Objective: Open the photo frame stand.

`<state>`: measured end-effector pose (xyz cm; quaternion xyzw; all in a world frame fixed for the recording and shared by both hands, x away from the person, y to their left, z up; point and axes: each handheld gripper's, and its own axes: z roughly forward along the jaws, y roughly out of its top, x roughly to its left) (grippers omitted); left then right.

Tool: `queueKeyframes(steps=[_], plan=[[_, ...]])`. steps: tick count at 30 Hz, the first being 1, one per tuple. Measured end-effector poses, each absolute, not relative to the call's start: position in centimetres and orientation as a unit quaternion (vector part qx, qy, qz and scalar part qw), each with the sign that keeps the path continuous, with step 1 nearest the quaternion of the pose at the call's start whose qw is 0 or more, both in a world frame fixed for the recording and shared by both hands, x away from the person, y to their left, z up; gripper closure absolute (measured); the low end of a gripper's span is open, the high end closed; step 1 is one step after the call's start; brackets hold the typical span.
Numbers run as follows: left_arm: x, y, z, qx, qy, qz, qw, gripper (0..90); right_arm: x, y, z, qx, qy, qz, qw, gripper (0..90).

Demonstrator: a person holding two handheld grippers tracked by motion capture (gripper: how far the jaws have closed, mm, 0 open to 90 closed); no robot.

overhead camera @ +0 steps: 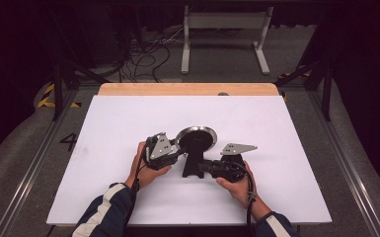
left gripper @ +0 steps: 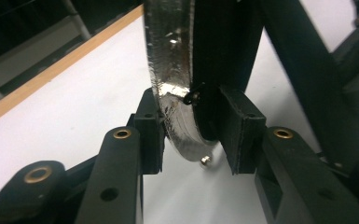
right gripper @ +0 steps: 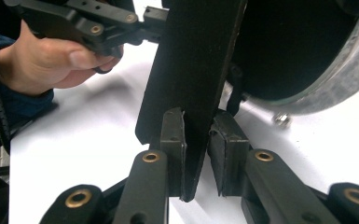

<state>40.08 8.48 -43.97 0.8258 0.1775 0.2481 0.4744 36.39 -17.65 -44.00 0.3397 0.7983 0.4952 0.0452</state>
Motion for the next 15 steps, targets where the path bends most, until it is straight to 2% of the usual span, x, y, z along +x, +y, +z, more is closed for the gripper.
queueKeyframes(steps=[5,15], plan=[[40.2,8.62,-44.65,0.823,0.182,0.254,0.474,66.6,36.22,-16.92,-44.43,0.336,0.817,0.464,0.067,77.2],[40.11,8.35,-44.92,0.823,0.185,0.268,0.464,66.6,36.23,-16.97,-44.49,0.337,0.818,0.461,0.069,77.4]])
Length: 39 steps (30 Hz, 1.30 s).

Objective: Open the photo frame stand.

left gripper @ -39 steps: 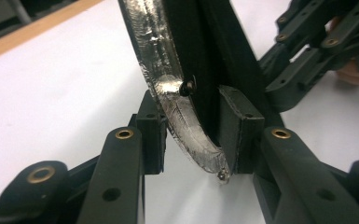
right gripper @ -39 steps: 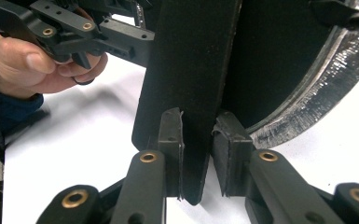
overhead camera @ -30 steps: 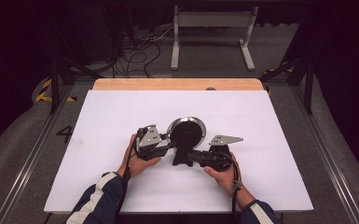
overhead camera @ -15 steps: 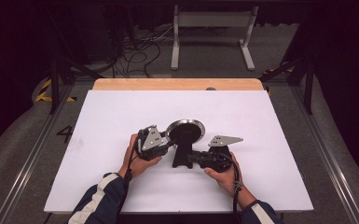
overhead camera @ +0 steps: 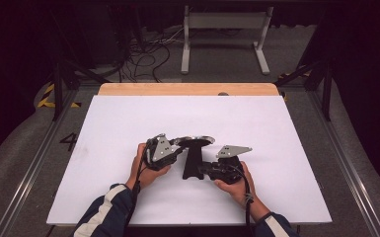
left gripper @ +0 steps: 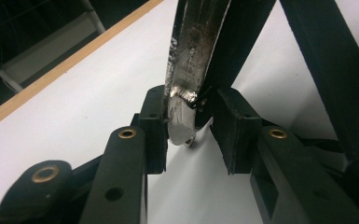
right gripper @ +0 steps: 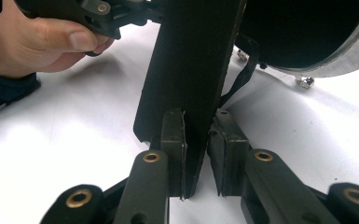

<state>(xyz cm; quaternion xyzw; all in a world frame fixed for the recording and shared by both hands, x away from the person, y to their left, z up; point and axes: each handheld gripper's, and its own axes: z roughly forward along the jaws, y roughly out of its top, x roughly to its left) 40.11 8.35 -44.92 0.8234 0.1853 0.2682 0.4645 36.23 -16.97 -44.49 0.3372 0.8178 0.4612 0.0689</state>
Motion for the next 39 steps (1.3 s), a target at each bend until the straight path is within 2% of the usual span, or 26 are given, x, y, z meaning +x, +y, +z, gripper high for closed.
queueKeyframes(steps=[12,18,30,34,39], plan=[[40.0,8.3,-45.0,0.823,0.195,0.267,0.462,66.9,36.2,-17.1,-44.7,0.33,0.821,0.461,0.075,76.9],[40.1,8.5,-45.0,0.823,0.198,0.257,0.466,67.1,35.6,-17.1,-44.3,0.31,0.828,0.455,0.107,74.0],[39.8,9.6,-44.0,0.831,0.18,0.23,0.474,67.9,34.2,-17.5,-42.9,0.284,0.824,0.461,0.165,77.2],[39.6,10.1,-43.5,0.829,0.174,0.228,0.48,66.9,34.1,-17.5,-42.8,0.285,0.821,0.465,0.166,79.3],[39.3,10.8,-42.8,0.836,0.154,0.225,0.477,70.5,34.0,-17.4,-42.6,0.29,0.816,0.472,0.163,84.3]])
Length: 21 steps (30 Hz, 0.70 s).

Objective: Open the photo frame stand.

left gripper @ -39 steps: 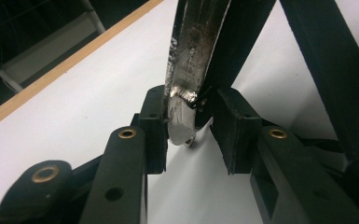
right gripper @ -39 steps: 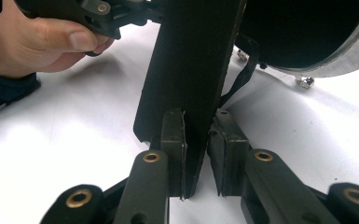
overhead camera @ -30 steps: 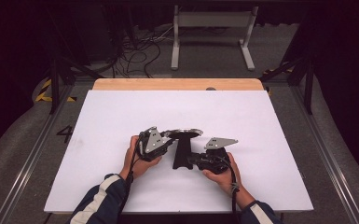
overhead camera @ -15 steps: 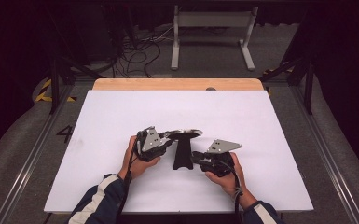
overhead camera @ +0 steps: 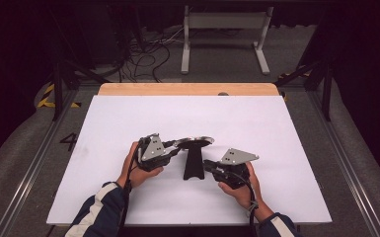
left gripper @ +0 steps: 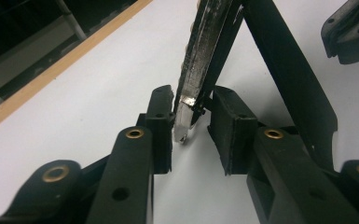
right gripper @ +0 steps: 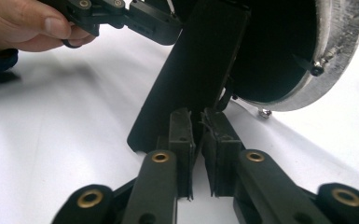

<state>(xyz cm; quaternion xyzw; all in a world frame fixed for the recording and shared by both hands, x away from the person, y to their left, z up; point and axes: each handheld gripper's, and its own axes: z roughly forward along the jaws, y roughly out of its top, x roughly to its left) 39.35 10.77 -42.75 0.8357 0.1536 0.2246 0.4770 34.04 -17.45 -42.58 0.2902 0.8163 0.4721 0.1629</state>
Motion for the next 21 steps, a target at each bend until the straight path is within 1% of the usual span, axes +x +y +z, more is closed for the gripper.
queueKeyframes(steps=[2,6,7,9,10,18,21], plan=[[39.3,11.0,-42.6,0.835,0.155,0.22,0.48,70.8,34.0,-17.3,-42.5,0.29,0.816,0.473,0.166,85.9],[39.1,11.4,-42.2,0.834,0.149,0.227,0.481,72.8,33.8,-16.8,-42.4,0.289,0.812,0.476,0.173,88.6],[39.1,11.4,-42.1,0.831,0.15,0.23,0.484,75.7,33.7,-16.7,-42.3,0.292,0.808,0.483,0.167,89.1],[39.1,11.4,-42.2,0.831,0.151,0.228,0.484,76.7,33.7,-16.4,-42.3,0.293,0.806,0.492,0.152,90.0],[39.1,11.4,-42.2,0.832,0.151,0.228,0.483,76.5,33.7,-16.1,-42.3,0.293,0.806,0.492,0.152,90.0],[39.3,11.4,-42.3,0.832,0.15,0.223,0.485,76.1,33.1,-13.5,-42.7,0.277,0.814,0.472,0.197,90.0],[39.3,11.4,-42.4,0.833,0.153,0.22,0.485,75.8,33.2,-12.5,-43.0,0.278,0.816,0.464,0.204,90.0]])
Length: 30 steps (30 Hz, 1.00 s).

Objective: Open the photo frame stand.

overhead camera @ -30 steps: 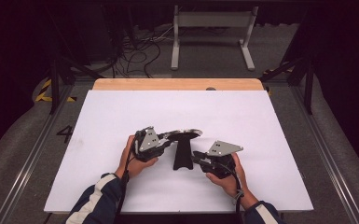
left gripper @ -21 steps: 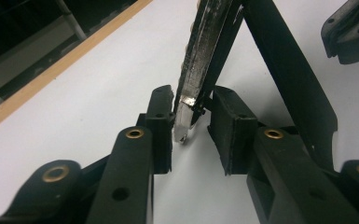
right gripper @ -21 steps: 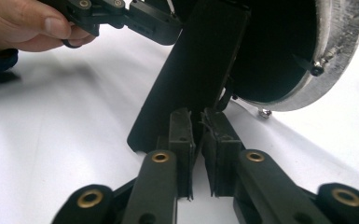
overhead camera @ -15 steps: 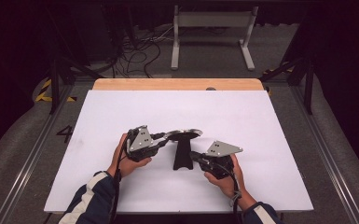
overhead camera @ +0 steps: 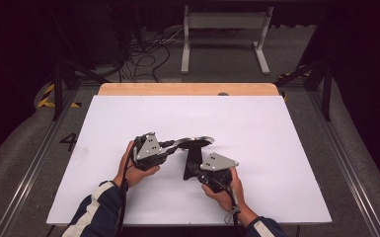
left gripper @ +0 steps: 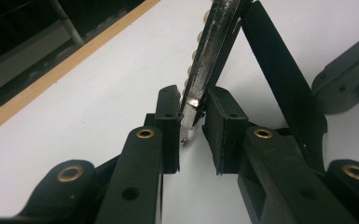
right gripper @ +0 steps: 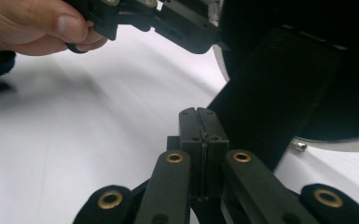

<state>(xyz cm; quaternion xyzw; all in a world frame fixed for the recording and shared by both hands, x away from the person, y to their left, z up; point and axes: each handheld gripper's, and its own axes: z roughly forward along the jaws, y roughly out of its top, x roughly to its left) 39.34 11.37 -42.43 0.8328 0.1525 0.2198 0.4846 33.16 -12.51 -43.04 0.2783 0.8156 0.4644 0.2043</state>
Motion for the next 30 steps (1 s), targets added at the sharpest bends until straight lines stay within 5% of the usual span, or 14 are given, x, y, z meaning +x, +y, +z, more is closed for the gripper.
queueKeyframes(steps=[17,30], plan=[[39.7,11.3,-42.9,0.831,0.164,0.206,0.491,74.8,32.6,-8.4,-45.3,0.279,0.826,0.426,0.241,90.0],[40.4,10.4,-43.9,0.838,0.18,0.197,0.475,64.5,32.3,-7.8,-46.1,0.275,0.837,0.401,0.252,90.0]])
